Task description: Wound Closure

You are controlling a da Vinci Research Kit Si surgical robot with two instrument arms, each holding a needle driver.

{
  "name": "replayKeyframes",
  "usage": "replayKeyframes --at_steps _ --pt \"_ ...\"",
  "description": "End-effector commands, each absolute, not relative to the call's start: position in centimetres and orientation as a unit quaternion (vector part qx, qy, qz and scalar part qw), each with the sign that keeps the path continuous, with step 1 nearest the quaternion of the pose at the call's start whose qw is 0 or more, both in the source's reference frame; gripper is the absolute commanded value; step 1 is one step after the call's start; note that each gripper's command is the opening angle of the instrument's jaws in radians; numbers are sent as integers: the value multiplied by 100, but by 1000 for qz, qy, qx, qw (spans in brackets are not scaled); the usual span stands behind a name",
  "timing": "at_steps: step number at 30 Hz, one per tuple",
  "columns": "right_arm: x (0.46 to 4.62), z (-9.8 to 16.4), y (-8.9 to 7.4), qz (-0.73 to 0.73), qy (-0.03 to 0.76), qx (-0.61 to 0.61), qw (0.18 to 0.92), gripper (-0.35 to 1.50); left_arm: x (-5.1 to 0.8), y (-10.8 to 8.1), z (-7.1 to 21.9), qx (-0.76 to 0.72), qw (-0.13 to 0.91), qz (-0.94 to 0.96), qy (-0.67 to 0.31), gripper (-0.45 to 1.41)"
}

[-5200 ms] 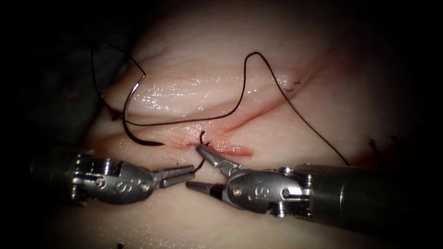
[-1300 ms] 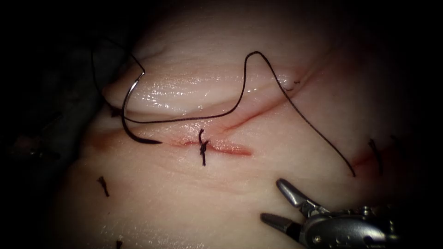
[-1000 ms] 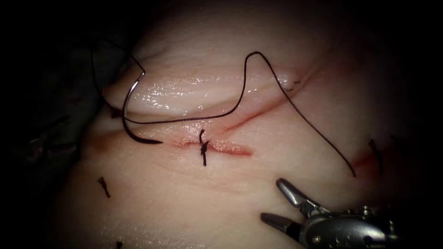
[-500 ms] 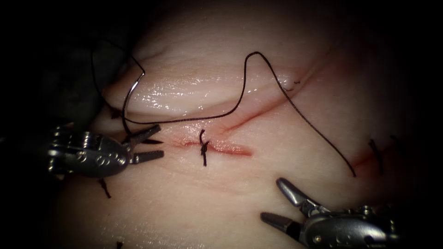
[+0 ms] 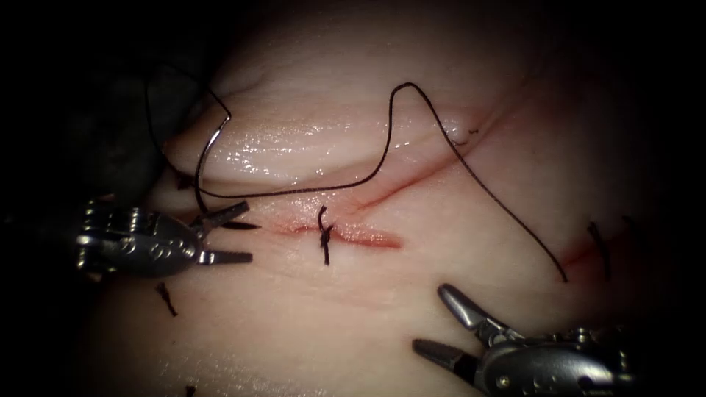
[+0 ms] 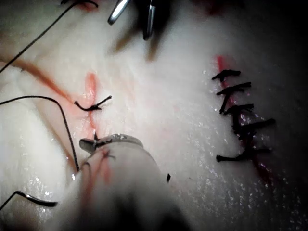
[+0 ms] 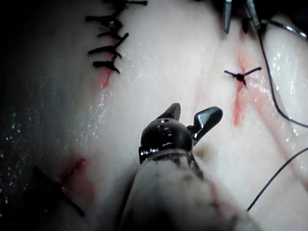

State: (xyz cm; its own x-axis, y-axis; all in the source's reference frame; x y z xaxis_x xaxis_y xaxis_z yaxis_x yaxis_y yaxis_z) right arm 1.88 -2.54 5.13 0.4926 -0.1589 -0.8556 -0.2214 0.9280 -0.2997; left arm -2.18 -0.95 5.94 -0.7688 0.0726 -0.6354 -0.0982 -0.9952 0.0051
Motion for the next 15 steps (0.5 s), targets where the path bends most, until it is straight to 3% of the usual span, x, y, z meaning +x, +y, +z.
replayKeyframes --at_steps 1,9,11,12,13,14,15 --pt "196 518 -258 19 504 -188 843 116 -224 -99 603 -338 44 940 12 52" --pt "199 516 -260 20 502 -189 843 116 -214 -83 623 -336 66 939 -5 41" --pt "199 516 -261 20 502 -189 843 116 -211 -78 629 -334 67 940 -2 29" --pt "199 515 -261 20 502 -189 843 116 -210 -77 631 -333 69 940 -2 19" --pt "199 515 -261 20 502 -189 843 116 -209 -77 632 -332 69 941 0 -3" --pt "198 514 -260 20 503 -188 843 115 -207 -77 633 -331 68 941 1 -45" --pt "198 513 -260 21 503 -188 844 113 -207 -77 632 -330 69 942 1 -45"
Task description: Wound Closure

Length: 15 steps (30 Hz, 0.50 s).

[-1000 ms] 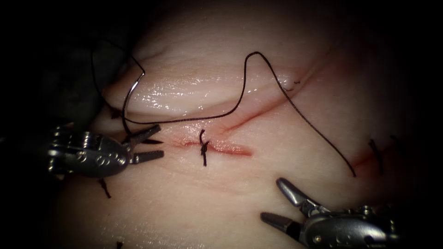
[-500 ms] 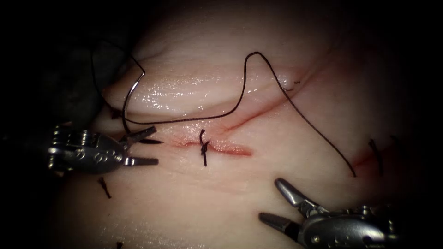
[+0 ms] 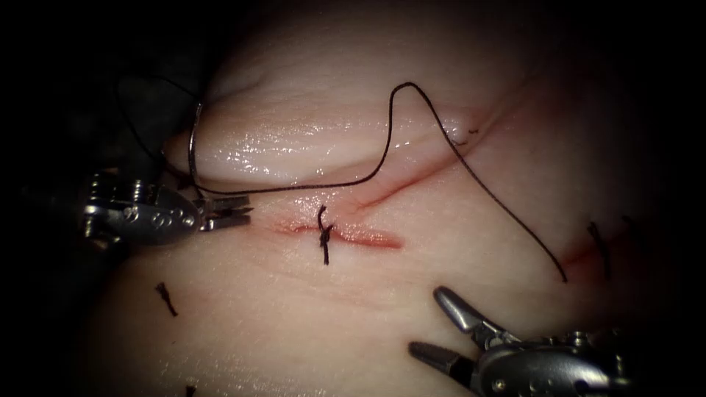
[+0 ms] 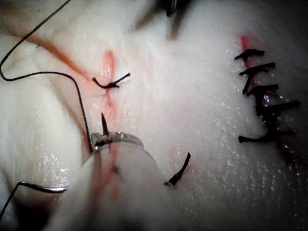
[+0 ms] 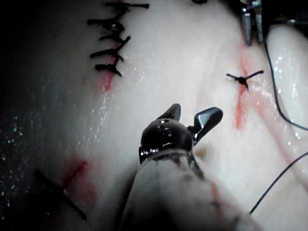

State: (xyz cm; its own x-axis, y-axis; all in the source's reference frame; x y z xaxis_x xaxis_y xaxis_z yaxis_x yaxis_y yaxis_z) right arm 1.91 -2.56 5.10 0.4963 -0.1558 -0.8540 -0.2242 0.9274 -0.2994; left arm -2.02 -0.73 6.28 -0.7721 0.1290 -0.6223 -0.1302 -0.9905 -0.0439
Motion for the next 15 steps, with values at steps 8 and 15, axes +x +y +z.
replayKeyframes --at_steps 8,15 --pt "196 494 -249 37 505 -173 845 89 -227 -72 602 -336 19 941 41 -45" --pt "191 453 -230 87 513 -129 844 86 -273 -46 562 -391 -79 911 109 -45"
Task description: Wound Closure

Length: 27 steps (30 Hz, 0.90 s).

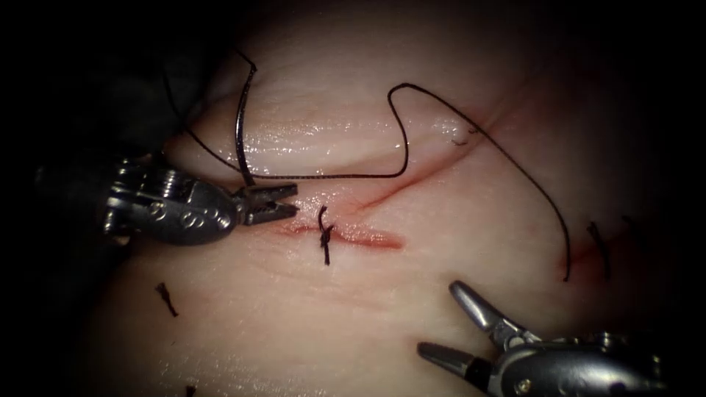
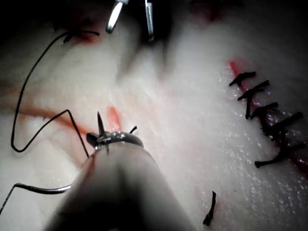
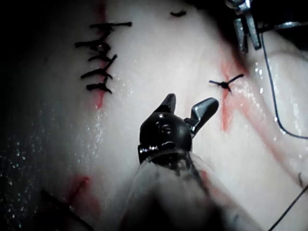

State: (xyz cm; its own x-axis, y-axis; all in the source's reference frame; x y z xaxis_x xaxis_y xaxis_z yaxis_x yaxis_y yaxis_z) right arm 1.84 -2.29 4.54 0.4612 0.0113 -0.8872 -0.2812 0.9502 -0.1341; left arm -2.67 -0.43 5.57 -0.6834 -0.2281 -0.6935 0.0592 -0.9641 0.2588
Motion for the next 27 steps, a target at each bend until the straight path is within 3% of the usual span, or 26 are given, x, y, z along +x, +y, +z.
replayKeyframes --at_steps 1,15,23,27 --pt "191 448 -226 92 513 -125 844 86 -280 -42 557 398 91 -906 -112 -45" --pt "176 405 -146 153 520 -117 832 103 -395 -7 515 467 216 -838 -181 -45" --pt "137 379 -143 144 532 -95 829 69 -408 -17 552 438 289 -831 -186 -45" --pt "117 380 -129 158 533 -83 827 64 -389 -38 564 445 311 -818 -189 -45"
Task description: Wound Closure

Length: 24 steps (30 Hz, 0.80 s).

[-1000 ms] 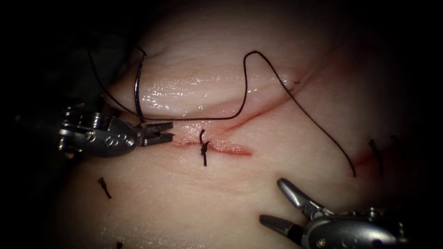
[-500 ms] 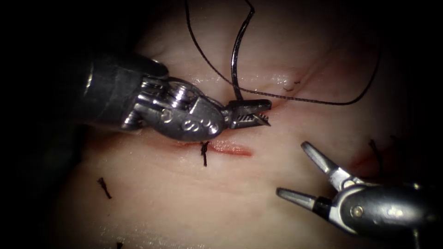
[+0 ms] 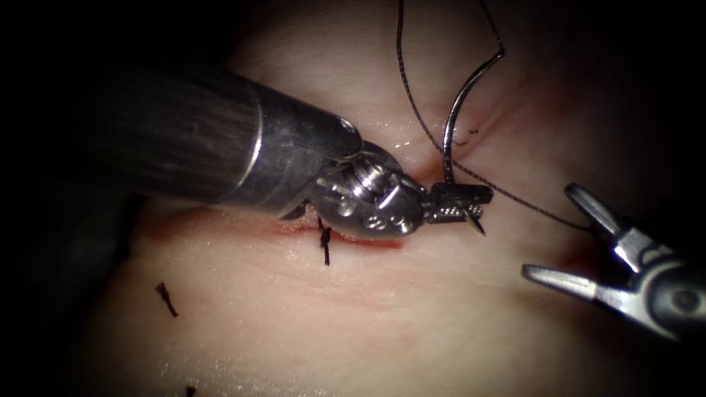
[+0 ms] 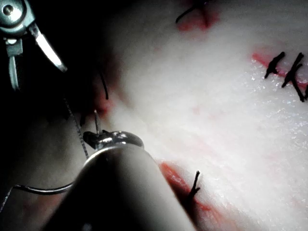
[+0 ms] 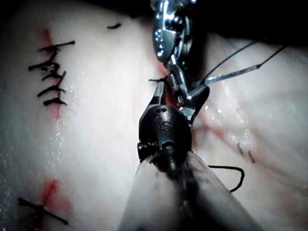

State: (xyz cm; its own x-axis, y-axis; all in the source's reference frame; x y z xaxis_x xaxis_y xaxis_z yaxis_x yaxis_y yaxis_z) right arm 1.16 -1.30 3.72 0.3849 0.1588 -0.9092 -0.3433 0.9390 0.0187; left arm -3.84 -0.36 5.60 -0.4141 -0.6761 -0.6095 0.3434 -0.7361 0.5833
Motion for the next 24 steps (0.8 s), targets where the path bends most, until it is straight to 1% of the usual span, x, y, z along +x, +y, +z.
replayKeyframes --at_steps 1,3,4,5,6,7,8,10,14,22,23,24 --pt "113 381 -124 168 532 -75 826 64 -385 -42 565 451 310 -816 -187 -45" --pt "110 385 -115 182 530 -64 826 62 -373 -49 566 467 313 -807 -181 -45" --pt "110 388 -108 191 528 -58 825 52 -369 -52 566 477 312 -802 -177 -45" --pt "111 390 -102 211 532 -40 819 36 -364 -54 565 487 315 -796 -173 -45" --pt "112 394 -97 231 536 -22 812 24 -358 -56 563 504 317 -786 -166 -45" --pt "115 400 -91 245 541 -6 804 31 -354 -57 561 516 320 -778 -161 -45" --pt "118 405 -86 258 544 5 798 52 -351 -58 558 530 323 -767 -162 -45" --pt "126 417 -78 301 548 46 779 103 -345 -59 552 558 323 -746 -165 -45" --pt "141 439 -76 343 566 118 741 105 -340 -57 542 606 310 -712 -170 -45" --pt "168 463 -82 383 574 193 698 105 -341 -62 537 634 323 -682 -170 -45" --pt "171 464 -80 384 576 200 693 103 -341 -63 537 634 322 -682 -171 -45" --pt "173 464 -78 386 577 207 689 94 -341 -63 537 634 323 -681 -171 -45"
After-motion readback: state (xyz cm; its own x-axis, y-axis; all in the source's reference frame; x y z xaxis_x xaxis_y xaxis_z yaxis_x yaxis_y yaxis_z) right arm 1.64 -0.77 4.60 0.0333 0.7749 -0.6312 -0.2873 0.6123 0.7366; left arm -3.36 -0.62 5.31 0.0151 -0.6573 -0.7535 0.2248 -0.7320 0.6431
